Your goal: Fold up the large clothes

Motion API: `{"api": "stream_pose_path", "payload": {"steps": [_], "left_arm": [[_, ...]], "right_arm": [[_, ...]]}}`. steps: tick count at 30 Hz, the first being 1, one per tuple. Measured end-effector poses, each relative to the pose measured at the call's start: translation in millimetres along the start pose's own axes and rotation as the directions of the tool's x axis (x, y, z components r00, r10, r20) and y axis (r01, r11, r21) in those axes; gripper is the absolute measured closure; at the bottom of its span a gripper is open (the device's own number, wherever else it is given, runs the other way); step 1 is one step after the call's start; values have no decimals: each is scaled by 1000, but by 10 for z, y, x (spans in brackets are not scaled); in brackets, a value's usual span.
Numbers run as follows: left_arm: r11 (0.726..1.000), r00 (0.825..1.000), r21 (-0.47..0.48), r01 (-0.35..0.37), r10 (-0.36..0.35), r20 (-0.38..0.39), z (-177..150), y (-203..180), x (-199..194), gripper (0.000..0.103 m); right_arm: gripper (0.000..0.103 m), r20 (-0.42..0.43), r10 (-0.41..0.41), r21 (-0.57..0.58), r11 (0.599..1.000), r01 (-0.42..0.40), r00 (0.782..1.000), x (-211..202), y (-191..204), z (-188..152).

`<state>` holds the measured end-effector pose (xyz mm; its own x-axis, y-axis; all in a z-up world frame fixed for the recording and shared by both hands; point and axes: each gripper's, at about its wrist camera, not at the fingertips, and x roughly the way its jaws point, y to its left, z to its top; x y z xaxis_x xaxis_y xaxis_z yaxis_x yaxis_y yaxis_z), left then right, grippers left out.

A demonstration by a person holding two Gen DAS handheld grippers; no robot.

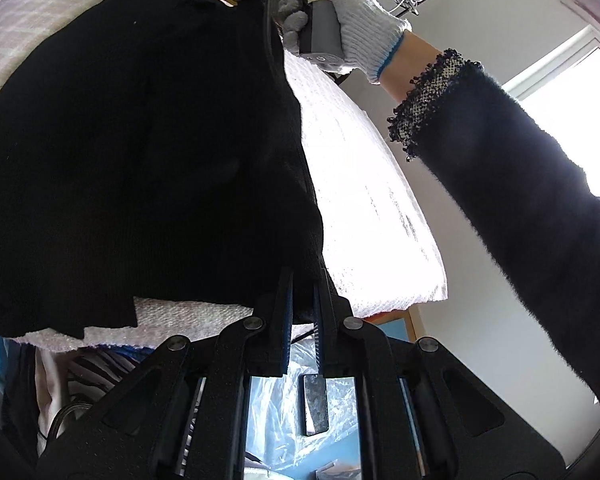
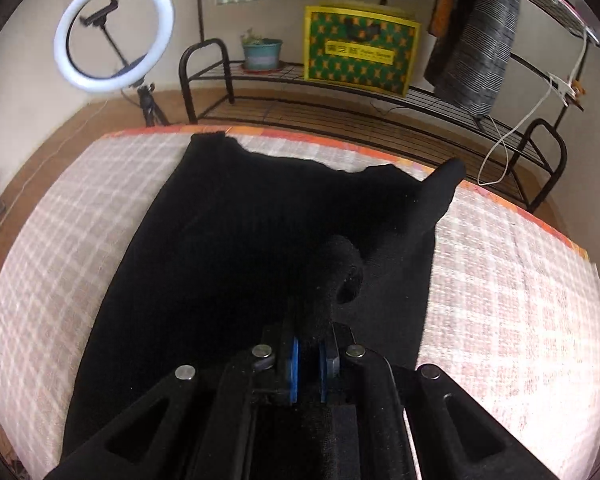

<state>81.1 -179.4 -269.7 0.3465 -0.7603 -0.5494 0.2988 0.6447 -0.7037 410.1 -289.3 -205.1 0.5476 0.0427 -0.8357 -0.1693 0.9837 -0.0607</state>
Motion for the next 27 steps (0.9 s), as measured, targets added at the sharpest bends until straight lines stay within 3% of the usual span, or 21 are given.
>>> {"api": "stream_pose_path", "payload": {"steps": [6,9,11,13,16,21,25,27], "left_arm": [[999,1000,-41,8,-8,-5,8,120,-11,96],[999,1000,-42,11,-11,-6,43,104,-35,96],[999,1000,-37,10,-10,-6,58,100,-46,96],[999,1000,-37,11,-11,-9,48,91,-70,96],[999,1000,-44,13,-13,-3,57,103,-104,96],[999,1000,-45,10,-10,8,67,126,-223,96],[999,1000,-50,-6,7,10,56,151,-329,96],[999,1000,-47,-14,14,0,28,153,-398,96]], "right_arm": [[99,-61,-46,-80,996,41,997,342,263,-40],[98,-77,-22,-78,997,16,997,412,213,-59],[90,-76,20,-90,996,-27,997,385,175,-60],[75,-82,74,-65,995,-79,994,299,105,-73],[73,-23,185,-6,983,-185,982,-39,-73,-128],[71,118,343,102,929,-355,932,-907,-569,-431],[67,190,378,176,895,-410,906,-1559,-908,-928],[65,195,373,202,890,-409,907,-1788,-987,-1250]]}}
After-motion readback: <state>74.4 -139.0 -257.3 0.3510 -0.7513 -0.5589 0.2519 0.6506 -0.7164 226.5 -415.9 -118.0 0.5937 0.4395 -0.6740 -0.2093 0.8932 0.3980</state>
